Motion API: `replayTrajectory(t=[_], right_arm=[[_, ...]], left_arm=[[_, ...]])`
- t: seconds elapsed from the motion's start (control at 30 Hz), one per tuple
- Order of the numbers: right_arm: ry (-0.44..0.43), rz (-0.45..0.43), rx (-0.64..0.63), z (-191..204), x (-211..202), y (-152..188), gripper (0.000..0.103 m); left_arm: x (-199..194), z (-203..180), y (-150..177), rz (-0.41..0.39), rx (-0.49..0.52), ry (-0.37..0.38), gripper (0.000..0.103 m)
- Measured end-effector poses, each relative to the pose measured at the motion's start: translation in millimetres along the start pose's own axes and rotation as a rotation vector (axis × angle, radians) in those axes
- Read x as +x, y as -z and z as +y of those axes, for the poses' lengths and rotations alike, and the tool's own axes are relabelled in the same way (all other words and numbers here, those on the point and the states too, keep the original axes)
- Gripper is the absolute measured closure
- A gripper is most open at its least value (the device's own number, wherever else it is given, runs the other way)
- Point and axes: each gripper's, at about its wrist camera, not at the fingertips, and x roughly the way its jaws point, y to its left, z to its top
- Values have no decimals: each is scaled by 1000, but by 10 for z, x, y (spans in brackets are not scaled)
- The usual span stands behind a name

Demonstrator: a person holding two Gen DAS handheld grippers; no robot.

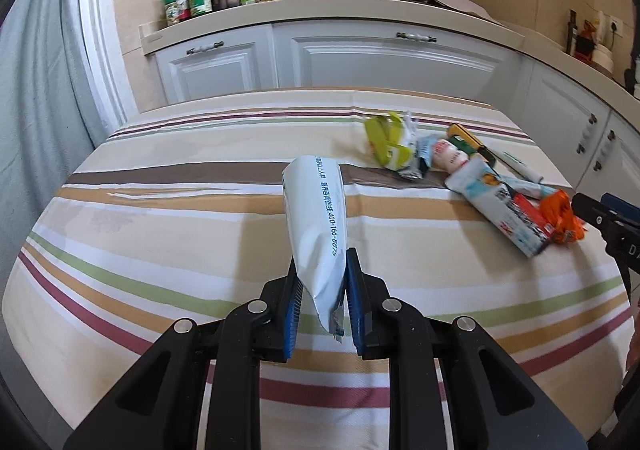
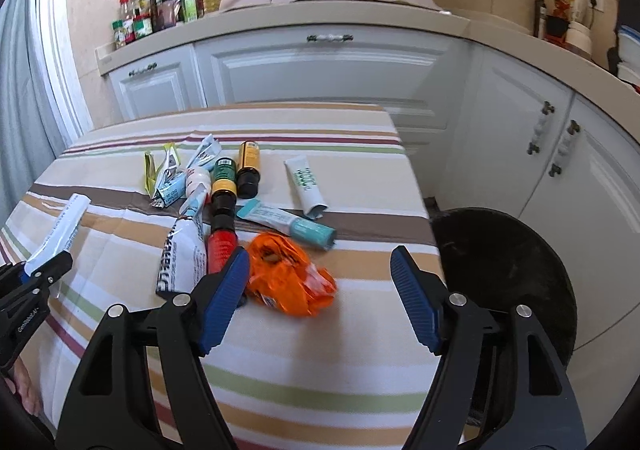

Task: Collect trash
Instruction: 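Grasp the white tube with the left gripper while the right grasps the orange wrapper, then drop the orange wrapper and white tube into the black bin with both grippers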

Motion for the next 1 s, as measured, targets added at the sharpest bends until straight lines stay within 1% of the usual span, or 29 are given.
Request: replayTrajectory(t=[0.03, 0.07, 0.23, 0.27, 0.3, 0.33, 0.37, 0.43, 0.5, 0.7, 0.87, 1.0], right_arm=[[5, 12, -9, 30, 46, -21, 30], [11, 24, -15, 44, 86, -31, 26], [8, 94, -24, 64, 248, -32, 26], [3, 98, -18, 52, 253, -32, 30], [-2, 101, -13, 44, 257, -31, 44], [-15, 112, -7, 31, 269, -24, 50], [-26, 124, -4, 31, 287, -16, 63], [-49, 137, 1, 29, 295, 7, 63], [-65, 115, 0, 36, 234, 16, 63], [-64, 34, 0, 3, -28, 42, 63], [-4, -49, 8, -168, -294, 53, 63], [64, -91, 29, -412, -448, 108, 63]], left_arm=[[6, 13, -1, 1, -3, 0, 81], [19, 30, -8, 2, -6, 0, 81], [62, 73, -8, 9, -14, 9, 81], [68, 79, -6, 11, -15, 12, 81], [77, 80, -4, 15, -15, 14, 81], [80, 78, 2, 18, -15, 16, 81], [80, 76, 0, 18, -16, 18, 81], [75, 75, -10, 13, -13, 18, 81], [67, 65, -10, 9, -7, 16, 81], [-34, -3, -24, -12, 0, 27, 81], [-193, -213, -76, -57, 24, 64, 81], [-281, -466, -131, -78, 56, 123, 81]])
